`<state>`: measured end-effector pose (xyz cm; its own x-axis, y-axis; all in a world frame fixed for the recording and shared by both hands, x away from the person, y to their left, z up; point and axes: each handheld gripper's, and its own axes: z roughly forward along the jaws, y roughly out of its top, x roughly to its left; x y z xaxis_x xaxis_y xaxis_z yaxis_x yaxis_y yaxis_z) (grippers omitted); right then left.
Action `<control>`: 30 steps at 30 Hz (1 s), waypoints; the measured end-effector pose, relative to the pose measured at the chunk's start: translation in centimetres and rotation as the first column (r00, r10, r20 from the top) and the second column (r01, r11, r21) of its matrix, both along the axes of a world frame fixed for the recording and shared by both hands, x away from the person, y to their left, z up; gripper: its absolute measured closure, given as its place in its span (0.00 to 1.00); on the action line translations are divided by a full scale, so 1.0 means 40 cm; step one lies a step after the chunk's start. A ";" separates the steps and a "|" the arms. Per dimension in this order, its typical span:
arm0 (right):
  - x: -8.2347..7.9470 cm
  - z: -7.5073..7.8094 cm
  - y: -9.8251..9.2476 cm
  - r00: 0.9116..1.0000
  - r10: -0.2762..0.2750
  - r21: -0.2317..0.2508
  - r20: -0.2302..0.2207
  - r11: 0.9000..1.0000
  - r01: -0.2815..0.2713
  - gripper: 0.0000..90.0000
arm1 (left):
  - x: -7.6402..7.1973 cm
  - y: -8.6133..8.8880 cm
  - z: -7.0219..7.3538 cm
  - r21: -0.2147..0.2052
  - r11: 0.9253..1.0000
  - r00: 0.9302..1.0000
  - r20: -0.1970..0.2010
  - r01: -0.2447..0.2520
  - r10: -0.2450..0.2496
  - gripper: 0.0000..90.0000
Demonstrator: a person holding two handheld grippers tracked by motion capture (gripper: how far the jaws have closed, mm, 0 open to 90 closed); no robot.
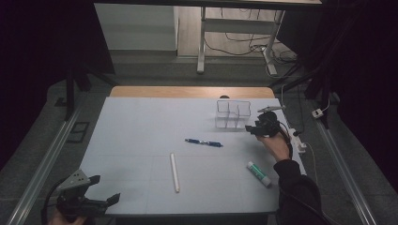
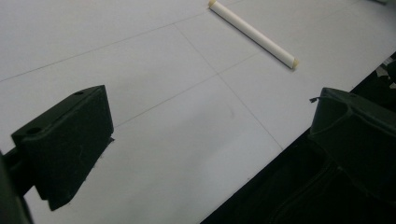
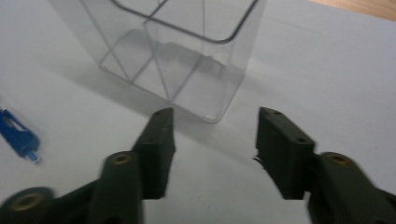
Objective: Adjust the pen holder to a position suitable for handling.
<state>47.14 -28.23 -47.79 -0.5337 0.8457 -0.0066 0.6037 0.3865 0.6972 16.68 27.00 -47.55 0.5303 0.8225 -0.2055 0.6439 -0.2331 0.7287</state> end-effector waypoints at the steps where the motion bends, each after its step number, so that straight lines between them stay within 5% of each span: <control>1: 0.015 -0.001 -0.008 1.000 -0.011 0.007 -0.007 1.000 0.011 0.63 | 0.000 0.000 0.000 0.000 1.000 1.000 0.000 0.000 0.000 0.00; 11: 0.085 -0.014 -0.020 0.999 -0.044 -0.037 -0.014 0.998 0.043 1.00 | 0.001 0.000 0.000 0.002 1.000 1.000 -0.002 0.002 -0.002 0.00; 20: 0.129 -0.024 -0.013 0.997 -0.071 0.033 -0.031 0.997 0.072 1.00 | 0.001 0.000 0.000 0.001 1.000 1.000 -0.004 0.001 -0.001 0.00; 30: 0.147 -0.030 0.011 0.996 -0.076 0.033 -0.036 0.996 0.077 1.00 | 0.002 0.000 -0.001 0.000 1.000 1.000 -0.006 0.002 -0.002 0.00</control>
<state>53.01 -27.79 -48.99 -0.4670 0.8833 0.0405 0.6547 0.3146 0.6873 16.77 26.99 -47.59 0.5305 0.8216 -0.2086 0.6481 -0.2345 0.7246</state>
